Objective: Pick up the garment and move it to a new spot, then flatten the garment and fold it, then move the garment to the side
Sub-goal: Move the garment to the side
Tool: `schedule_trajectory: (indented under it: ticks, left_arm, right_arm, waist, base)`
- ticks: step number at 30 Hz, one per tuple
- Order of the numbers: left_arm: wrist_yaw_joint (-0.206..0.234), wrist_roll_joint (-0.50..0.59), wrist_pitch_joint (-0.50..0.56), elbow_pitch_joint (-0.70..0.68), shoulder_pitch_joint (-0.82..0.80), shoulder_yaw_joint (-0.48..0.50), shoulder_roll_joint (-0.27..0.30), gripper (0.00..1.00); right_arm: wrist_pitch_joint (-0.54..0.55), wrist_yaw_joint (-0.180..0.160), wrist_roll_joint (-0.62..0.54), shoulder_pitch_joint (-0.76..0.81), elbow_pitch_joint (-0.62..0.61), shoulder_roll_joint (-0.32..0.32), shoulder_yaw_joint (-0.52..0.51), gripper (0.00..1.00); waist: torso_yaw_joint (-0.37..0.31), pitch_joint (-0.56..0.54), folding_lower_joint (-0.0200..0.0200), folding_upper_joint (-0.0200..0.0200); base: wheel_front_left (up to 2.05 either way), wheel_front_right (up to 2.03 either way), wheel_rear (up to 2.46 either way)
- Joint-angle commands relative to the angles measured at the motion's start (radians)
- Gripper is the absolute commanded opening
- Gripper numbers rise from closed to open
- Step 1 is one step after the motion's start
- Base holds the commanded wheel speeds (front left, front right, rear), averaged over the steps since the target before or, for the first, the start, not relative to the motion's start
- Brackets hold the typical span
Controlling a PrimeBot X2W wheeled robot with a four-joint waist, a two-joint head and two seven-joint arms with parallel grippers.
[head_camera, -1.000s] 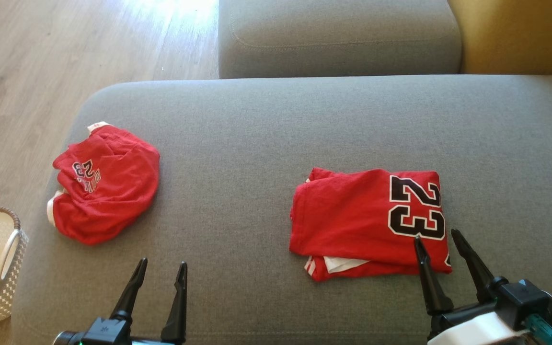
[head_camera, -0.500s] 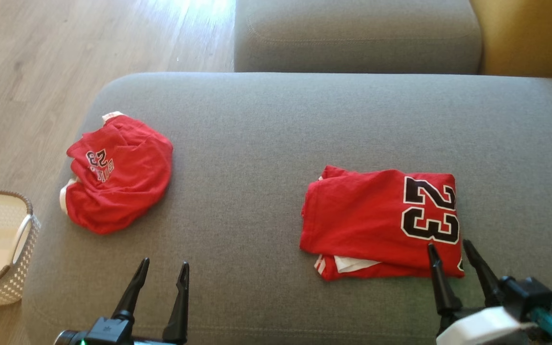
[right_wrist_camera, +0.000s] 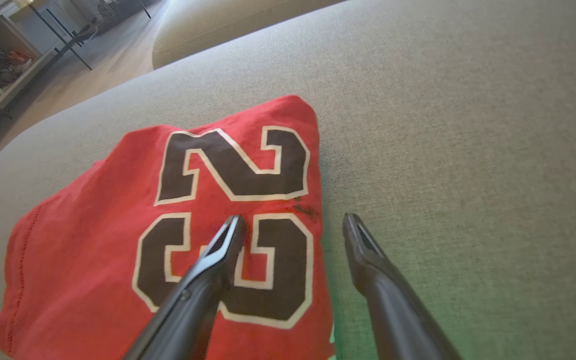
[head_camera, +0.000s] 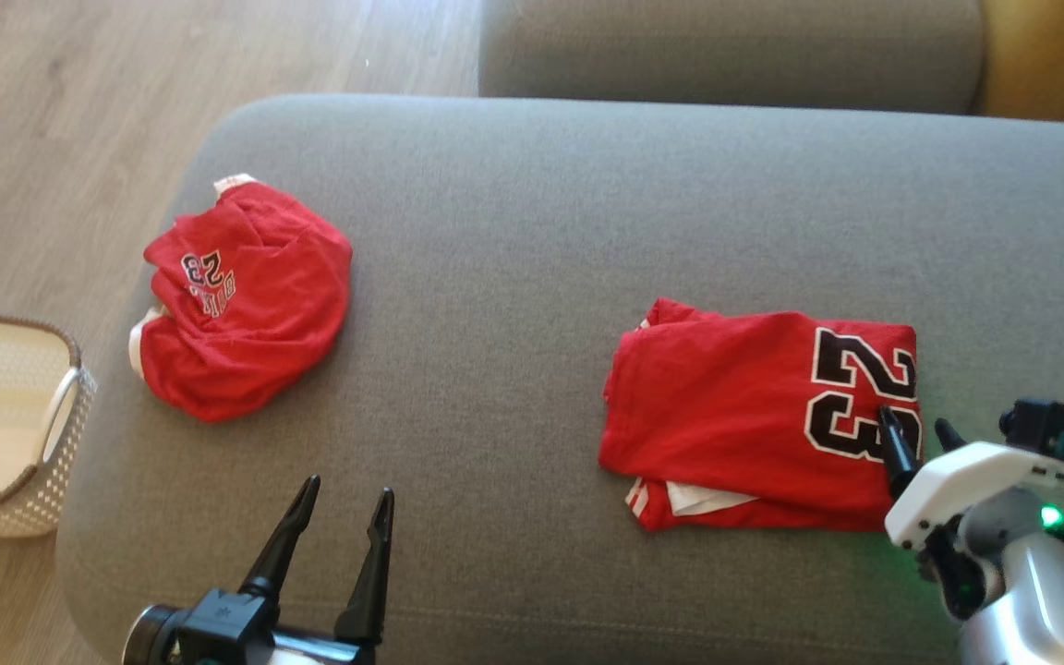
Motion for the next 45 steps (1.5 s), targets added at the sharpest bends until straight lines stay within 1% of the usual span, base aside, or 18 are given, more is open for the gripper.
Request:
schedule_trajectory:
  ticks: [1,4,5,7,8,12,16,17,18,19,21,26,27,29,31,36,39,45]
  left_arm:
    - [-0.005,0.004,-0.012,-0.037,-0.052,0.025,-0.009,1.0]
    - [-0.013,0.011,-0.012,-0.036,-0.071,0.023,-0.009,1.0]
    - [-0.016,0.012,-0.012,-0.036,-0.076,0.024,-0.009,1.0]
    - [-0.019,0.013,-0.012,-0.038,-0.086,0.03,-0.009,1.0]
    - [-0.021,0.009,-0.012,-0.041,-0.09,0.036,-0.009,1.0]
    - [-0.024,-0.004,-0.012,-0.05,-0.098,0.054,-0.009,1.0]
    - [-0.029,-0.005,-0.012,-0.056,-0.103,0.058,-0.009,1.0]
    - [-0.029,-0.005,-0.012,-0.056,-0.103,0.058,-0.009,1.0]
    - [-0.03,-0.005,-0.012,-0.058,-0.104,0.06,-0.009,1.0]
    - [-0.033,-0.005,-0.012,-0.061,-0.107,0.062,-0.009,1.0]
    - [-0.035,-0.008,-0.012,-0.066,-0.111,0.065,-0.009,1.0]
    - [-0.041,-0.014,-0.012,-0.084,-0.125,0.066,-0.009,1.0]
    - [-0.043,-0.014,-0.012,-0.087,-0.132,0.064,-0.009,1.0]
    - [-0.046,-0.013,-0.012,-0.09,-0.141,0.058,-0.009,1.0]
    - [-0.047,-0.014,-0.012,-0.099,-0.153,0.051,-0.009,1.0]
    - [-0.05,-0.022,-0.012,-0.132,-0.183,0.042,-0.009,1.0]
    - [-0.05,-0.025,-0.012,-0.143,-0.188,0.038,-0.008,1.0]
    - [-0.051,-0.034,-0.012,-0.151,-0.197,0.025,0.001,1.0]
  right_arm:
    - [0.029,0.0,-0.003,-0.061,-0.007,-0.02,0.011,1.0]
    - [0.091,0.0,-0.005,-0.095,0.027,-0.027,0.005,1.0]
    - [0.11,0.0,0.002,-0.101,0.034,-0.026,0.006,0.8]
    - [0.141,0.0,0.031,-0.11,0.032,-0.021,0.026,0.11]
    - [0.143,0.0,0.059,-0.113,0.019,-0.018,0.043,0.0]
    - [0.12,0.0,0.101,-0.101,-0.031,-0.046,0.081,0.0]
    - [0.093,0.0,0.091,-0.094,-0.084,-0.103,0.1,0.0]
    - [0.093,0.0,0.091,-0.094,-0.084,-0.103,0.1,0.0]
    - [0.088,0.0,0.084,-0.093,-0.099,-0.122,0.105,0.0]
    - [0.072,0.0,0.069,-0.093,-0.133,-0.161,0.108,0.0]
    - [0.066,0.0,0.059,-0.092,-0.163,-0.198,0.103,0.0]
    - [0.095,0.0,0.039,-0.106,-0.236,-0.262,0.066,0.0]
    - [0.099,0.0,0.025,-0.115,-0.273,-0.275,0.057,0.0]
    - [0.116,0.0,0.043,-0.124,-0.302,-0.272,0.056,0.0]
    - [0.135,0.0,0.012,-0.12,-0.34,-0.281,0.075,0.0]
    - [0.157,0.0,-0.018,-0.12,-0.446,-0.267,0.056,0.0]
    - [0.164,0.0,-0.065,-0.115,-0.503,-0.262,0.038,0.0]
    - [0.161,0.0,-0.228,-0.111,-0.578,-0.229,-0.028,0.0]
  waist:
    - [0.006,0.023,0.0,0.0]
    - [0.013,0.051,0.0,0.0]
    - [0.014,0.058,0.0,0.0]
    - [0.012,0.07,0.0,0.0]
    - [0.009,0.076,0.0,0.0]
    - [-0.016,0.088,0.0,0.0]
    - [-0.054,0.101,0.0,0.0]
    - [-0.054,0.101,0.0,0.0]
    - [-0.065,0.105,0.0,0.0]
    - [-0.088,0.111,0.0,0.0]
    - [-0.111,0.12,0.0,0.0]
    - [-0.166,0.149,0.0,0.0]
    - [-0.186,0.161,0.0,0.0]
    - [-0.205,0.169,0.0,0.0]
    - [-0.22,0.177,0.0,0.0]
    - [-0.246,0.208,0.0,0.0]
    - [-0.257,0.225,0.0,0.0]
    - [-0.269,0.255,0.0,0.0]
  base:
    - [0.0,0.0,0.0]
    - [0.0,0.0,0.0]
    - [0.0,0.0,0.0]
    - [0.0,0.0,0.0]
    - [0.0,0.0,0.0]
    - [0.0,0.0,0.0]
    - [0.0,0.0,0.0]
    - [0.0,0.0,0.0]
    - [0.0,0.0,0.0]
    - [0.0,0.0,0.0]
    - [0.0,0.0,0.0]
    - [0.0,0.0,0.0]
    - [0.0,0.0,0.0]
    - [0.0,0.0,0.0]
    - [0.0,0.0,0.0]
    - [0.0,0.0,0.0]
    - [0.0,0.0,0.0]
    - [0.0,0.0,0.0]
